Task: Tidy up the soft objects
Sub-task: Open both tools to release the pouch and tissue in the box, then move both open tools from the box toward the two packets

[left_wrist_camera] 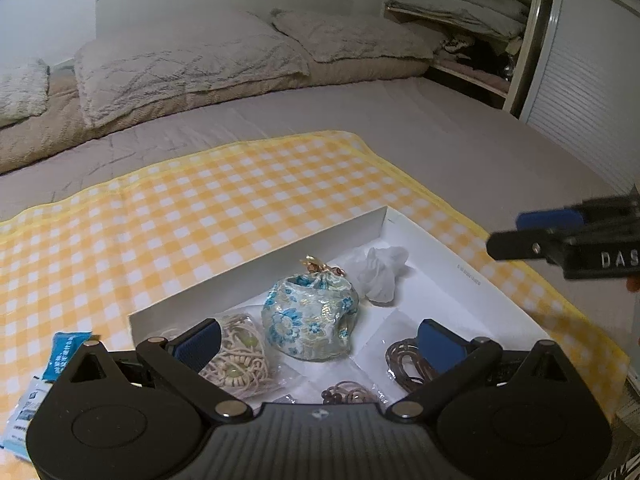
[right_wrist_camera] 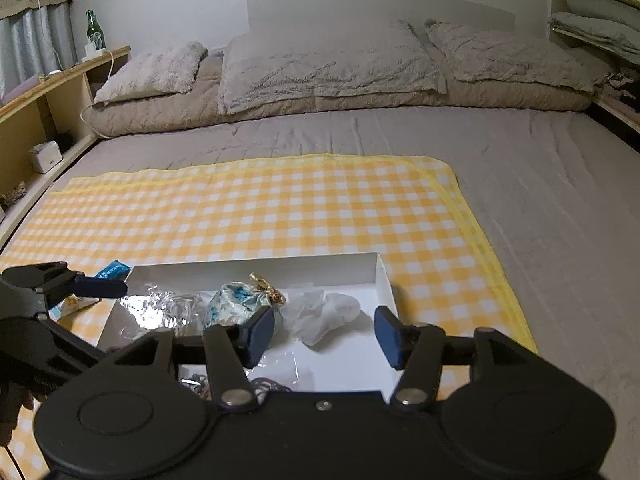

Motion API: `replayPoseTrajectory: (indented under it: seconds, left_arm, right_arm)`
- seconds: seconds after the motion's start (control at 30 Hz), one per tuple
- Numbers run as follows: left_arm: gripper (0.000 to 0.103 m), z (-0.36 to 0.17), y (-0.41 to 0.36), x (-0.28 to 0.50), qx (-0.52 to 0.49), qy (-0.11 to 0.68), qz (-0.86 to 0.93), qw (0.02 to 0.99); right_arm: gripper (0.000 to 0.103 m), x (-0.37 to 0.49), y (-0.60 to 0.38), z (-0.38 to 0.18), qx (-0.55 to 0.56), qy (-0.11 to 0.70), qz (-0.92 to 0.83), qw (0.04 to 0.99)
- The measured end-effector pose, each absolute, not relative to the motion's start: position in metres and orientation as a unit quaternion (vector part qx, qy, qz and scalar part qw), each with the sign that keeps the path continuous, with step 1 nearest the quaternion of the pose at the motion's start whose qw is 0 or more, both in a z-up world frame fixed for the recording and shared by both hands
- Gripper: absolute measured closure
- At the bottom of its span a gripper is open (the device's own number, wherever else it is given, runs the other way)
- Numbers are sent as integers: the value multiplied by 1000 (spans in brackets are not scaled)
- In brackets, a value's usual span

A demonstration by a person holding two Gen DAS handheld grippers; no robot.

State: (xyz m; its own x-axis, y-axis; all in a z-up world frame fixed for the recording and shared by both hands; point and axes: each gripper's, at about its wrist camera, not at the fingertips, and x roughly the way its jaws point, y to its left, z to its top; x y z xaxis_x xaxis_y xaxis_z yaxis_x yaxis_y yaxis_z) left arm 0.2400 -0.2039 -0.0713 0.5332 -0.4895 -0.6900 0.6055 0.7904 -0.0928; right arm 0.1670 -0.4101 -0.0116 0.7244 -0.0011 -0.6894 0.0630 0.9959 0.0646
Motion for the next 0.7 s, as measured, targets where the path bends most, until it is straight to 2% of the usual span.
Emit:
replayPoseTrajectory:
  seconds: [0.13, 0.53, 0.6, 0.7]
  left_arm:
    - [0, -64, -195, 235, 74, 361, -307, 877]
    - [0, -55, -177, 223, 57, 351, -286, 890]
    - [0, -55, -175, 221, 58, 352, -286, 890]
    - [0, -55, -173, 217, 59, 352, -286, 889]
  right_arm:
    - [42, 156, -409, -11, 40, 368, -17, 929]
    - [10, 124, -403, -11, 21, 352, -28, 936]
    - [0, 120, -402, -11, 22, 349, -34, 936]
    - [0, 114, -404, -12, 31, 343, -33, 938]
